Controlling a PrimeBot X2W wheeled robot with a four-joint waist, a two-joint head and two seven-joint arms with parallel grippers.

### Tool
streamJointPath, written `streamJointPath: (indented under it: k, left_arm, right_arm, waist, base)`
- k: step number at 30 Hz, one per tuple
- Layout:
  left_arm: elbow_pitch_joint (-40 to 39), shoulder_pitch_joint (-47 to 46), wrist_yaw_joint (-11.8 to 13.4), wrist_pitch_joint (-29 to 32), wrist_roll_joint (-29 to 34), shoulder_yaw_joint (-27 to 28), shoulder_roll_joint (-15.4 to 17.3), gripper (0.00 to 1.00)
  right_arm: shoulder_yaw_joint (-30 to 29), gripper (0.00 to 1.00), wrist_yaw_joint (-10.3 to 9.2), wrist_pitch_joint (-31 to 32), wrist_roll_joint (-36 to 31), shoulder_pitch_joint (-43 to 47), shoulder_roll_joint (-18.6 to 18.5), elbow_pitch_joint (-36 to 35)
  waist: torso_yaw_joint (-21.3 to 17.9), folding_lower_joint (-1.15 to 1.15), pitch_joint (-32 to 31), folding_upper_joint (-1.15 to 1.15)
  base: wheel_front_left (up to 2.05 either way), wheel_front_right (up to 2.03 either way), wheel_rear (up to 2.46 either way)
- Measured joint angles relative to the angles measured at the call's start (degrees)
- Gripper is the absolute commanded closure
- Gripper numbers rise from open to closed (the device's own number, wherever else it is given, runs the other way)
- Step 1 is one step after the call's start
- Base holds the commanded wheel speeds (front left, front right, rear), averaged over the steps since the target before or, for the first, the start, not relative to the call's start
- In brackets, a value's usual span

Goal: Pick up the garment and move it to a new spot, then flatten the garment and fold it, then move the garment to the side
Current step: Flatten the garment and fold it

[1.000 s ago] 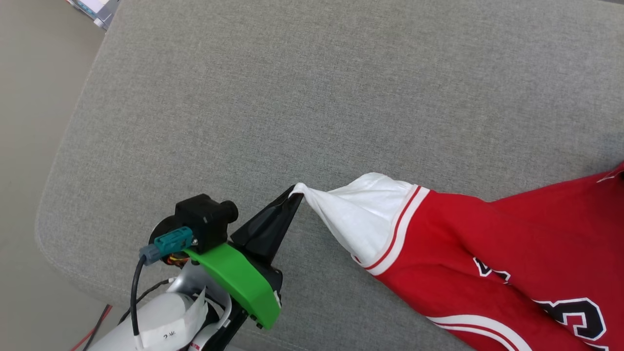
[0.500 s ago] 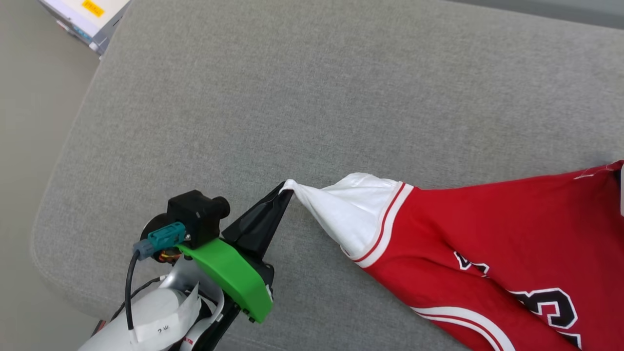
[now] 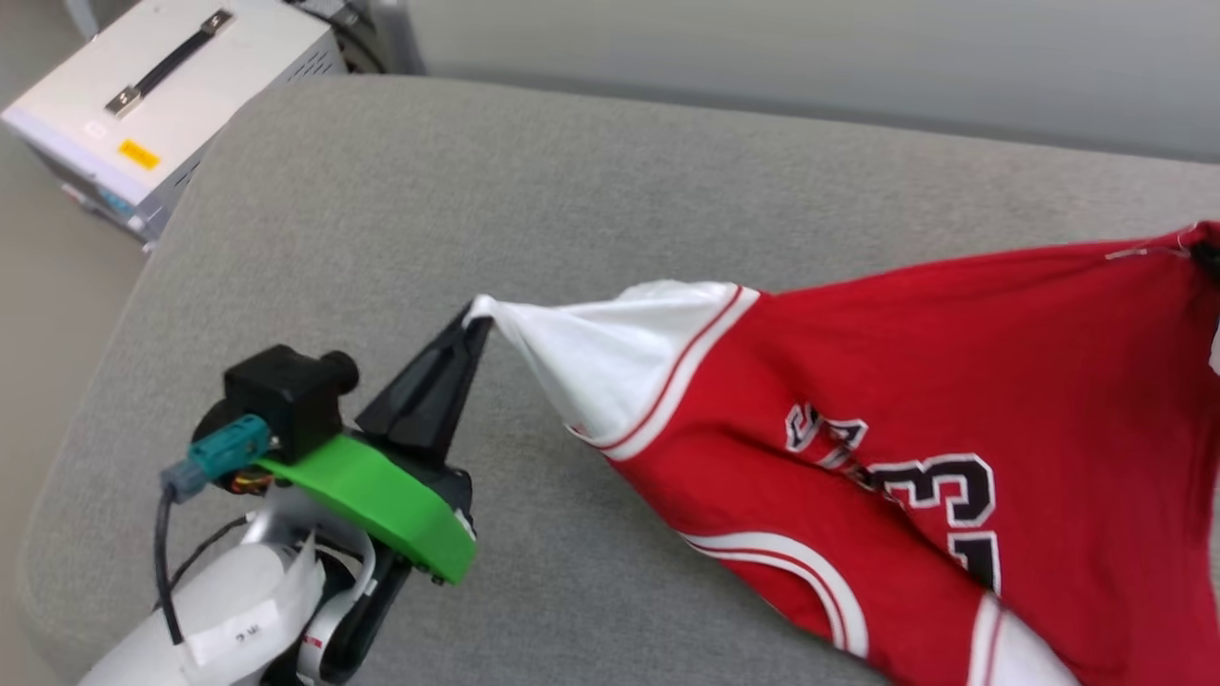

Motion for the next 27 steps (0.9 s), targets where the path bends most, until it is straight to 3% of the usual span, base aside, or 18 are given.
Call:
streamJointPath:
  k: [7, 15, 20, 27]
  left_arm:
    - [-0.9, -0.15, 2.29, -2.01, -1.8, 4.95, 1.07, 1.0]
    - [-4.6, -4.43, 5.23, -6.44, -2.01, 13.33, 1.63, 1.0]
    - [-6.21, -8.25, 6.95, -8.17, -1.41, 17.66, 2.37, 1.0]
    - [-6.9, -15.34, 7.49, -9.22, 1.22, 21.62, 4.3, 1.0]
  right_arm:
    - [-0.09, 1.0, 0.0, -1.1, 0.9, -0.02, -1.35, -9.81]
    - [-1.58, 1.0, 0.0, -2.02, 1.13, -0.48, -0.22, -19.71]
    - [-1.77, 1.0, 0.0, -3.6, 0.3, -2.79, 1.3, -23.73]
    - [-1.78, 1.0, 0.0, -4.14, -0.12, -5.92, 2.69, -26.75]
  waist:
    - [-4.54, 0.0, -3.75, 0.0]
    - [-9.93, 0.0, -6.59, 0.0]
    - [-12.85, 0.0, -7.09, 0.0]
    - [-15.39, 0.0, -4.89, 0.0]
  base:
    - [0.0, 0.0, 0.0]
    - [0.0, 0.0, 0.0]
    - [0.0, 0.0, 0.0]
    - [0.0, 0.0, 0.0]
